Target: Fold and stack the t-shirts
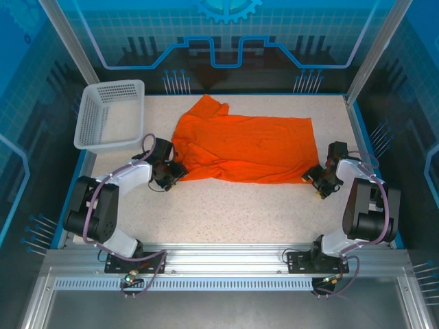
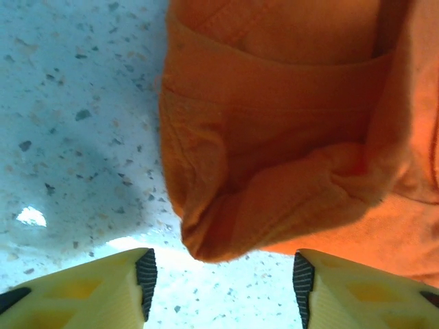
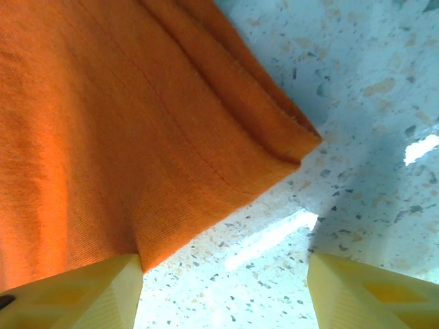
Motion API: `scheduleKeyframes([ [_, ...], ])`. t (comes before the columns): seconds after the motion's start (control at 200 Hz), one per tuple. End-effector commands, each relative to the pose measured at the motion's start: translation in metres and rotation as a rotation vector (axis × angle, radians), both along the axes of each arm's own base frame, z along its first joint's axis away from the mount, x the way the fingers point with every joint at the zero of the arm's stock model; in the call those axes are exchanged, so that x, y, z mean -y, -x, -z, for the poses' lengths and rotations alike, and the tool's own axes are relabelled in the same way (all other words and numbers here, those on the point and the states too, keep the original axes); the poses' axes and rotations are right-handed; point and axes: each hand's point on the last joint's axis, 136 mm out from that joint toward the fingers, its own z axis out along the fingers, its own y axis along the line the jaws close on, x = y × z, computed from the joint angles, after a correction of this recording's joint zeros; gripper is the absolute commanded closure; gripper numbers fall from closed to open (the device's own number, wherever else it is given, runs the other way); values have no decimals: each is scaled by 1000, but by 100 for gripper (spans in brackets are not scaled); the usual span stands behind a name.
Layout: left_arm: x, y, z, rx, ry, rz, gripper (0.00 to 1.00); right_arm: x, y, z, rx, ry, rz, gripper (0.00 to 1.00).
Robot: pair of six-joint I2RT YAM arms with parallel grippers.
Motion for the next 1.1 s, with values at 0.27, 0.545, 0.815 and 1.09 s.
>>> scheduleKeyframes([
  [0.27,-18,-26,1,45,-139,-9,70,8,4,8,-49,48,-10,45],
  [0.545,-47,-18,5,7,-221,-45,100,17,7,14,-82,47,13,65],
  [0.815,-64,7,13,-58,-237,-80,94,23,13,11,-73,26,58,66],
  [1.09,-56,-6,-3,-10,-163,-94,93,6,9,-16,81,-27,37,55],
])
